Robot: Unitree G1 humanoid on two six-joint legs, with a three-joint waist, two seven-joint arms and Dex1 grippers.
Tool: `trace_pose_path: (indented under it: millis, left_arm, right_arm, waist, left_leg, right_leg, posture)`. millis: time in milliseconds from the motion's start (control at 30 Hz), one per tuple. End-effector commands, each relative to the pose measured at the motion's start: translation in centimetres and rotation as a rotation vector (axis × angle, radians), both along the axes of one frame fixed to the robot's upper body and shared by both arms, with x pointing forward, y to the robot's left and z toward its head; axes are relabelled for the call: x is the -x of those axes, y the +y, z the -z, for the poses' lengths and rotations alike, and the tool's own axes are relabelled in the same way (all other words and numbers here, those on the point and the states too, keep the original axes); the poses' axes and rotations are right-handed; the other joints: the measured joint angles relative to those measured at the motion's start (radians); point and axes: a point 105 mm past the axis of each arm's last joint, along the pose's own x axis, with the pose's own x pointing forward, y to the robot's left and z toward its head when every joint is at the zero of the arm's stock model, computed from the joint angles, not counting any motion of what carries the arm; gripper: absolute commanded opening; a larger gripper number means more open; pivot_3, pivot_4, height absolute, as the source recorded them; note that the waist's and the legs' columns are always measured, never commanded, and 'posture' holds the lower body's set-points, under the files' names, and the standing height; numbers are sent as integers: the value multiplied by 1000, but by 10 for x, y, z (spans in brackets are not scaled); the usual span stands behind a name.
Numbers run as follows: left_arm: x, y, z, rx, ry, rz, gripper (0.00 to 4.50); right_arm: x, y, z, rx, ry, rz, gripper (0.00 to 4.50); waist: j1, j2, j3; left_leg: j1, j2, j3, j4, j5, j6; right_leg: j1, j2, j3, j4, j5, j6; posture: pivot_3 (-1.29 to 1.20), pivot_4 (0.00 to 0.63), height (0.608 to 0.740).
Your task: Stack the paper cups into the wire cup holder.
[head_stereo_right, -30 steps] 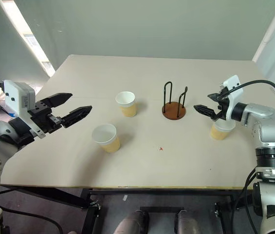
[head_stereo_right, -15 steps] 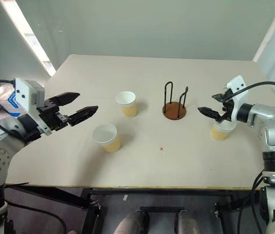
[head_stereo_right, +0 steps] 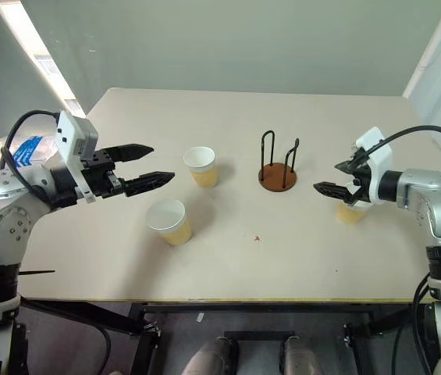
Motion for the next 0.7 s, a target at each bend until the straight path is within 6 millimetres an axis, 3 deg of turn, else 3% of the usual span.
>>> trace_pose_path:
  millis: [33, 433, 700]
  left_arm:
    - [-1, 1, -16, -56, -78, 20, 4500]
    - [-6, -1, -18, -71, -118, 35, 4500]
    - [-5, 0, -17, -70, -117, 25, 4500]
  right_arm:
    - [-5, 11, -7, 26, -33, -45, 4476]
    - [-44, 41, 10, -16, -9, -50, 4476]
    - [-73, 59, -5, -92, -77, 7, 4476]
  waist:
    - [0, 0, 0]
    - [0, 0, 0]
    - [0, 0, 0]
  left_leg:
    - [0, 0, 0, 0, 0, 0]
    - [-3, 0, 0, -2, -2, 2]
    - [-3, 1, 0, -3, -3, 0]
  right_leg:
    - [0, 0, 0, 0, 0, 0]
    - [-3, 0, -1, 0, 0, 0]
    - [-6, 0, -1, 2, 0, -1]
  posture:
    - [0, 150, 740]
    - [0, 150, 740]
    - [0, 150, 740]
